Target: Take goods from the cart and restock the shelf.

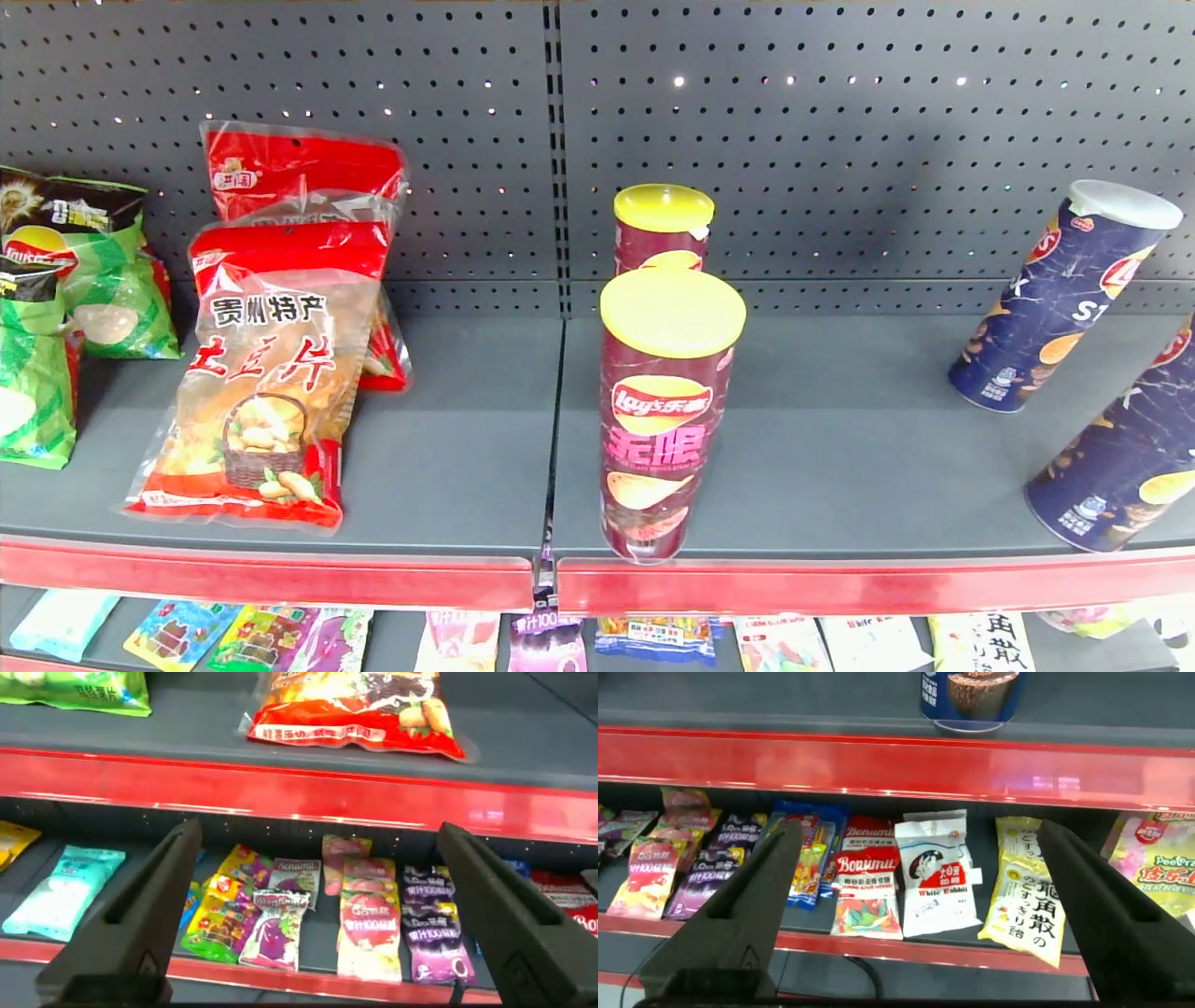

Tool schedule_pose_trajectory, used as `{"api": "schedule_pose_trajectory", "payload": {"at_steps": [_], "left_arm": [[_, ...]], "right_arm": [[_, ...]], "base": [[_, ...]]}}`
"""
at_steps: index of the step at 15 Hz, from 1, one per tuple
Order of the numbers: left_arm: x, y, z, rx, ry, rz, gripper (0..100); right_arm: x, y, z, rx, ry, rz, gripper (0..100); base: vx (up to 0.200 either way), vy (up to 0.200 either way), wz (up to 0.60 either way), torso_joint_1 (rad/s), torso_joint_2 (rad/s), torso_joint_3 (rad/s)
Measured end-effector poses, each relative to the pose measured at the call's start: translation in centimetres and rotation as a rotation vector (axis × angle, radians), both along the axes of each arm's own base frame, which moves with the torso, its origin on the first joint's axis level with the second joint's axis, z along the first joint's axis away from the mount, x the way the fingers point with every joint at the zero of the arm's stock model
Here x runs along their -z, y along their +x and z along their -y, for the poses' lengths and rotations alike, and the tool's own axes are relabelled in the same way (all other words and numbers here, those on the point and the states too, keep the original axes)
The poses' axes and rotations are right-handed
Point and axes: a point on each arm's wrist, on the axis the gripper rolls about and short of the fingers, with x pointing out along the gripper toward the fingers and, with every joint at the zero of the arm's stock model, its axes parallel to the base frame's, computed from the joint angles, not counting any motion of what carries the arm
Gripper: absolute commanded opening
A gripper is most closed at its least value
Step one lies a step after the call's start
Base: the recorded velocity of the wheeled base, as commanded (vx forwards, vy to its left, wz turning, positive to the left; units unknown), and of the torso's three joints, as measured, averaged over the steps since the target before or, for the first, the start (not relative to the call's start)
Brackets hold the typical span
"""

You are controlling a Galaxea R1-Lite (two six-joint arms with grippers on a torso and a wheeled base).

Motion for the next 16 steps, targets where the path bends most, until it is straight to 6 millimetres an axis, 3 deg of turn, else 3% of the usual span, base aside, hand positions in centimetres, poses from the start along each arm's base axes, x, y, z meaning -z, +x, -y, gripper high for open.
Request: {"api": "schedule_pose_trajectory", "payload": {"at_steps": [3, 11, 16], "left_arm": [[0.02, 0.00, 0.26, 0.115, 0.030, -0.002, 100], [0.01, 0.00, 0.07, 0.030, 0.031, -0.004, 100], [0.01, 0.00, 0.06, 0.030, 0.031, -0.004, 100]], "right_arm": [[0.00, 0.00, 0.00, 0.000, 0.000, 0.000, 100], [0.00, 0.00, 0.00, -0.001, 0.000, 0.000, 100], [0.00, 0.01, 0.00, -0.001, 0.000, -0.001, 100]], "base": [[0.000, 0.000, 0.00, 0.000, 0.00, 0.000], [0.000, 0.000, 0.00, 0.000, 0.00, 0.000], [-0.200, 0.000, 0.00, 0.005, 0.00, 0.001]]}}
